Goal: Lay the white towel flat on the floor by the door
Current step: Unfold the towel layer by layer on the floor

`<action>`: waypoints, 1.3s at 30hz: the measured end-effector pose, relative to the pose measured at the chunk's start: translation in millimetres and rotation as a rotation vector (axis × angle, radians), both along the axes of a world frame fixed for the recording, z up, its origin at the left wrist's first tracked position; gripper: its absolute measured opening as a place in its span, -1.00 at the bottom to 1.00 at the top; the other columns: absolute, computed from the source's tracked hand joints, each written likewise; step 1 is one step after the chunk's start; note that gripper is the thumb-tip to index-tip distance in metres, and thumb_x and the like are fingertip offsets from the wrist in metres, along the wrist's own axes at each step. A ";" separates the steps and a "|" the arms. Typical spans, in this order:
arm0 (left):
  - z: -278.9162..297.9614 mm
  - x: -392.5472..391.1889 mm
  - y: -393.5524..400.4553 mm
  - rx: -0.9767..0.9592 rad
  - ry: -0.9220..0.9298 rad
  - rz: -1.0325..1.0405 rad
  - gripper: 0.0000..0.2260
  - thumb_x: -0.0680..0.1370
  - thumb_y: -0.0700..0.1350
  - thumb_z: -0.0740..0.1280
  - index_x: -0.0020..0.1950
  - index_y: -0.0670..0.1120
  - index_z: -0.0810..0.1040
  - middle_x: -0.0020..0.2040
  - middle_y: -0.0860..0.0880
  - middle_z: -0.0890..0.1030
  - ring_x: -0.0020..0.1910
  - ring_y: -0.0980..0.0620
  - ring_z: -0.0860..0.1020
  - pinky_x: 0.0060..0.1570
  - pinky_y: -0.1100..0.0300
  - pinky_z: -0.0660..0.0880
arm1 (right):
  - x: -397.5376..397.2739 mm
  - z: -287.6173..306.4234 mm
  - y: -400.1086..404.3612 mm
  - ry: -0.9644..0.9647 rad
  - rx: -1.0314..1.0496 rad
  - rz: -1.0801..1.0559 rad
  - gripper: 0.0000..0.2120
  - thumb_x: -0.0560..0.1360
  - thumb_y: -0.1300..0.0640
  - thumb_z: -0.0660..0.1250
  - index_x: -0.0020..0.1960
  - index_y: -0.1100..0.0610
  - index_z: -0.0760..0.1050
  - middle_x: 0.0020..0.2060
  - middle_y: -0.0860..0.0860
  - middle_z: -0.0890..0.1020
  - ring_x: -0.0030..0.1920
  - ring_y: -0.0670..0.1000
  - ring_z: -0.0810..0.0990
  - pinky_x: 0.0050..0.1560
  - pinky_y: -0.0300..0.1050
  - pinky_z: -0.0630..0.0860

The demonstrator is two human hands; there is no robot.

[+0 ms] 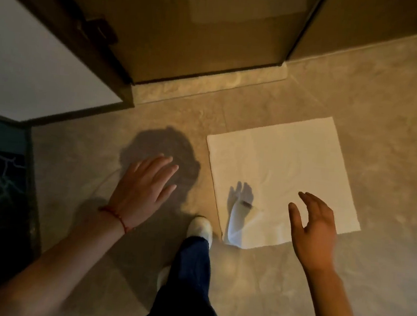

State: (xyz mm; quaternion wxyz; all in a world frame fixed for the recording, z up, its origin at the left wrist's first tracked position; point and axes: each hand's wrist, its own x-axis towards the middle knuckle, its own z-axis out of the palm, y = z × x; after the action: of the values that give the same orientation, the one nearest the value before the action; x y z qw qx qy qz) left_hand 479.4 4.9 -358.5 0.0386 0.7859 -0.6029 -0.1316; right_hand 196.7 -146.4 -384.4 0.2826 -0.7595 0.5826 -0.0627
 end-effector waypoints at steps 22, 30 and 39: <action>-229.6 -29.4 -248.8 0.159 0.034 -0.810 -0.62 0.46 -0.04 0.11 0.11 -0.26 0.50 0.08 -0.29 0.59 0.08 -0.29 0.55 -0.02 -0.15 0.54 | -15.9 -190.5 -5.2 0.115 0.288 -0.559 -0.65 0.56 0.03 0.15 0.29 0.12 0.39 0.27 0.11 0.48 0.28 0.13 0.38 0.16 0.01 0.38; -352.6 -46.3 -285.1 0.164 0.060 -1.032 -0.59 0.45 -0.05 0.08 0.12 -0.26 0.50 0.09 -0.31 0.58 0.07 -0.30 0.54 -0.03 -0.16 0.51 | 11.3 -312.3 24.2 0.125 0.359 -0.777 -0.66 0.56 0.02 0.13 0.29 0.11 0.38 0.28 0.09 0.46 0.27 0.11 0.39 0.06 0.02 0.41; -449.5 -59.3 -292.7 0.211 0.048 -1.059 -0.63 0.44 -0.11 0.18 0.19 -0.21 0.48 0.19 -0.27 0.53 0.15 -0.28 0.47 0.08 -0.12 0.38 | 27.1 -396.3 43.9 0.114 0.266 -0.933 -0.69 0.54 0.02 0.18 0.21 0.14 0.44 0.18 0.13 0.51 0.18 0.15 0.45 -0.01 0.02 0.42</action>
State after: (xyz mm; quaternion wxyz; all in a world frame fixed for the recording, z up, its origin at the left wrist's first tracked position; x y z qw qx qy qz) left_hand 420.2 -287.7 -807.9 -0.0986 0.3708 -0.8991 -0.2107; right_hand 223.8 -102.5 -780.7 0.2867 -0.3768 0.8784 -0.0658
